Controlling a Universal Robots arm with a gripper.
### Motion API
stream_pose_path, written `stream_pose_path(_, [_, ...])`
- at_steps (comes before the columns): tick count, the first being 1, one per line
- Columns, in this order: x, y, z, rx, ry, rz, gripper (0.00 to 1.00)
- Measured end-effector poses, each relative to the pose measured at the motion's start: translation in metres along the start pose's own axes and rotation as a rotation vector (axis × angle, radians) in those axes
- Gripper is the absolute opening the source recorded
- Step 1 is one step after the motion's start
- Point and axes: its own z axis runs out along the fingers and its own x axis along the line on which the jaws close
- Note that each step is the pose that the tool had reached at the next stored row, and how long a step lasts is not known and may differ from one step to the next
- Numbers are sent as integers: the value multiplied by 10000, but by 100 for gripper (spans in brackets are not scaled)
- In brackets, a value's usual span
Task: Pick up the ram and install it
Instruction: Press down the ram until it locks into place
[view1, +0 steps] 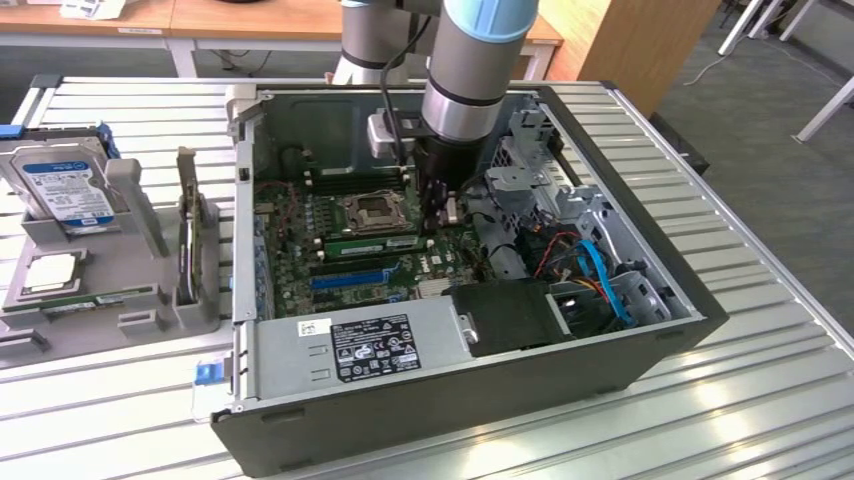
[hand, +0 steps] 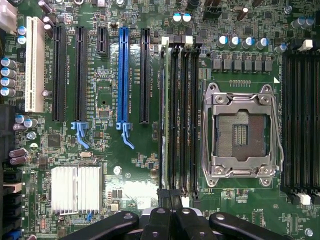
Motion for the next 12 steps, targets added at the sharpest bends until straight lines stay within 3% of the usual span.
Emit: stream_pose_path(12, [2,0,22,-1,5,0,10])
